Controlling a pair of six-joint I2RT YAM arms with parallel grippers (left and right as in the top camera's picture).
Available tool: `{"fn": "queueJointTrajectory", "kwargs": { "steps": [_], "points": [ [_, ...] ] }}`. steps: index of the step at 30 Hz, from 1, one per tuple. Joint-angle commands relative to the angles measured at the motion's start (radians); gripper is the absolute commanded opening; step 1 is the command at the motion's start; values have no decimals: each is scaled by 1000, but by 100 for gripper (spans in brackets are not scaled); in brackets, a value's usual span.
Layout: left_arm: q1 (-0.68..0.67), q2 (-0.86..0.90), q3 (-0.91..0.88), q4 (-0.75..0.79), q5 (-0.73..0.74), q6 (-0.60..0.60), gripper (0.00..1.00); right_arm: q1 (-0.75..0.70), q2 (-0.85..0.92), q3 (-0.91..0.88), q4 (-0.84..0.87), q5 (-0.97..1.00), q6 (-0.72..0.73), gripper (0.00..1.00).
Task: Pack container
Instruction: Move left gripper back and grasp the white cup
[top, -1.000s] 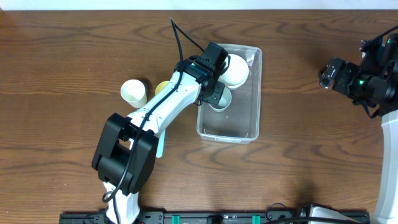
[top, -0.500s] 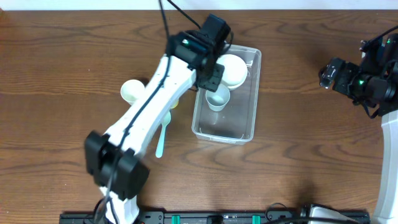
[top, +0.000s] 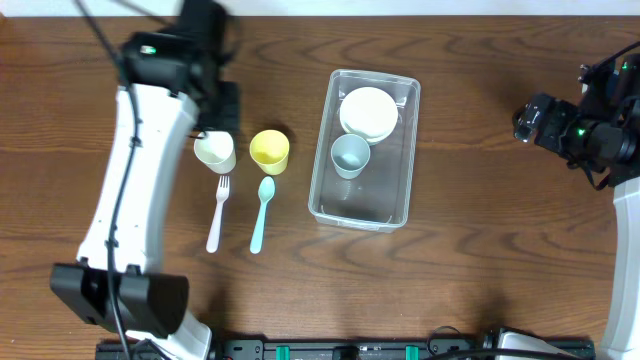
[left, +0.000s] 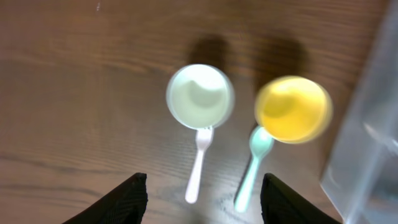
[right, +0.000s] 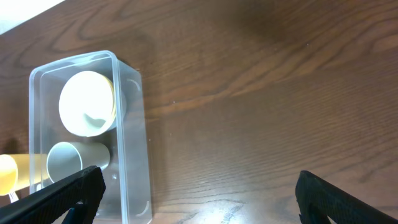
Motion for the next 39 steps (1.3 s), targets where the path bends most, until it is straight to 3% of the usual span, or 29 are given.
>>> {"fn": "queueJointTrajectory", "kwargs": {
  "steps": [1,7,14,18,22,25,34,39],
  "points": [
    [117,40,-105,53,161,-8,59,-10,0,4,0,-4,-14,99],
    [196,93,-323,257,190,-9,58,-10,0,4,0,-4,-14,99],
    [192,137,-422,417,188,-4,57,-10,0,4,0,-4,-14,99],
    [192,172,-428,451,174,2,36,-10,0,4,0,-4,-14,99],
    [192,193,-428,461,174,3,28,-10,0,4,0,-4,-14,99],
    [192,188,-427,444,174,3,7,-10,0,4,0,-4,-14,99],
    [191,21,-327,354,154,5,6,-10,0,4,0,-4,-14,99],
    [109,-165,-214,269,263,18,6,-10,0,4,0,-4,-14,99]
  ]
}}
